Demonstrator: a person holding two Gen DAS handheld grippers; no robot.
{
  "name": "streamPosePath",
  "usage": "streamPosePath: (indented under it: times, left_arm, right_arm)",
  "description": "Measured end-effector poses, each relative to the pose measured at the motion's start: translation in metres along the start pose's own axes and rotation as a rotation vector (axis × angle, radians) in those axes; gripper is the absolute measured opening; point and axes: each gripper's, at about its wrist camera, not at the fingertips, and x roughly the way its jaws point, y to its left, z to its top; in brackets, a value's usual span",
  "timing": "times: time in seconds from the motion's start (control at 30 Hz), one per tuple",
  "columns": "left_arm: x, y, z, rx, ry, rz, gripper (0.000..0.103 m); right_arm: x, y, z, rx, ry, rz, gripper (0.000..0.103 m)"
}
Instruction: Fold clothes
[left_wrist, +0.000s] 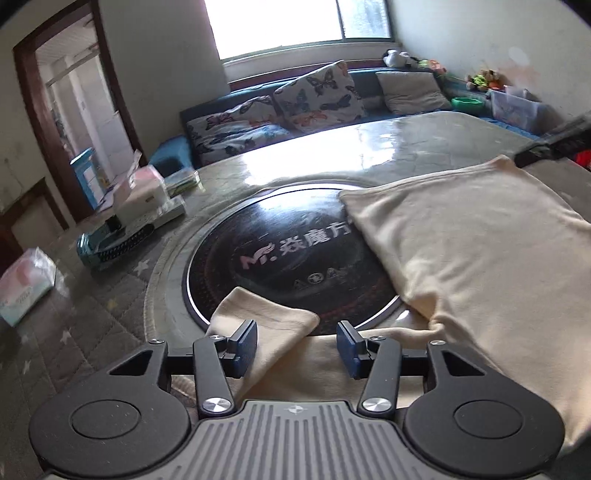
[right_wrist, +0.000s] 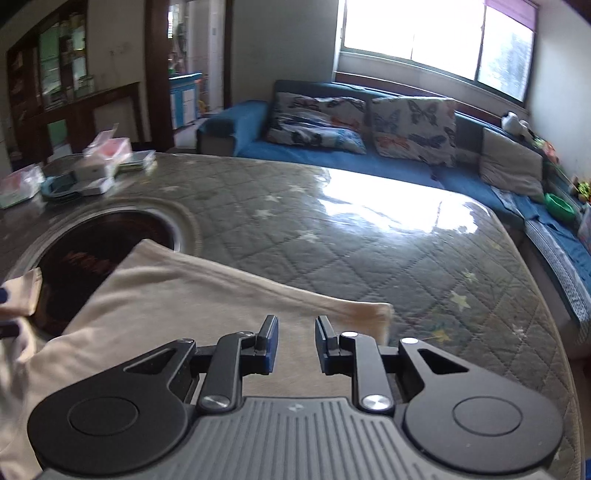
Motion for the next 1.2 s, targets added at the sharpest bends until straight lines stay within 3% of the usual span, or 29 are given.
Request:
streamPosePath:
  times: [0.07, 0.1, 0.17, 0.2, 0.33, 0.6, 0.73, 0.9, 0.97, 1.0, 1.17, 1.2]
  left_arm:
    - [0.001, 0.008, -0.002, -0.032, 0.000, -0.002, 0.044]
    - [0.002, 0.012, -0.003, -0.048, 0.000, -0.002, 0.034]
    - [0.003, 0.021, -0.005, -0.082, -0.001, -0.003, 0.025]
    - [0.000, 0.025, -0.006, -0.101, -0.006, 0.000, 0.013]
    - [-0.014, 0.047, -0.013, -0.212, -0.040, 0.017, 0.004]
    - [-0.053, 0.099, -0.044, -0.462, -0.087, 0.112, 0.002]
    - [-0.051, 0.111, -0.063, -0.504, -0.027, 0.157, 0.003]
    - [-0.054, 0.116, -0.068, -0.539, -0.028, 0.119, 0.007]
    - [-0.053, 0.116, -0.066, -0.537, -0.027, 0.117, 0.029]
    - [-0.052, 0.115, -0.063, -0.536, -0.028, 0.119, 0.049]
    - [-0.034, 0.111, -0.055, -0.517, -0.020, 0.107, 0.048]
    - [-0.030, 0.110, -0.054, -0.511, -0.016, 0.106, 0.038]
  right_arm:
    - [-0.009, 0.014, -0.004, -0.029, -0.004, 0.025, 0.021]
    - [-0.013, 0.021, -0.006, -0.044, -0.006, 0.039, 0.021]
    - [-0.022, 0.034, -0.010, -0.078, -0.011, 0.059, 0.021]
    - [-0.025, 0.039, -0.012, -0.088, -0.013, 0.065, 0.021]
    - [-0.037, 0.056, -0.017, -0.131, -0.021, 0.098, 0.021]
    - [-0.045, 0.090, -0.033, -0.215, 0.016, 0.169, 0.021]
    - [-0.049, 0.118, -0.039, -0.286, 0.025, 0.237, 0.022]
    - [-0.057, 0.157, -0.045, -0.396, 0.021, 0.345, 0.024]
    - [-0.057, 0.173, -0.047, -0.436, 0.026, 0.388, 0.028]
    - [-0.057, 0.181, -0.048, -0.457, 0.029, 0.407, 0.028]
    - [-0.054, 0.214, -0.053, -0.527, 0.058, 0.504, 0.029]
    - [-0.052, 0.218, -0.056, -0.539, 0.067, 0.511, 0.029]
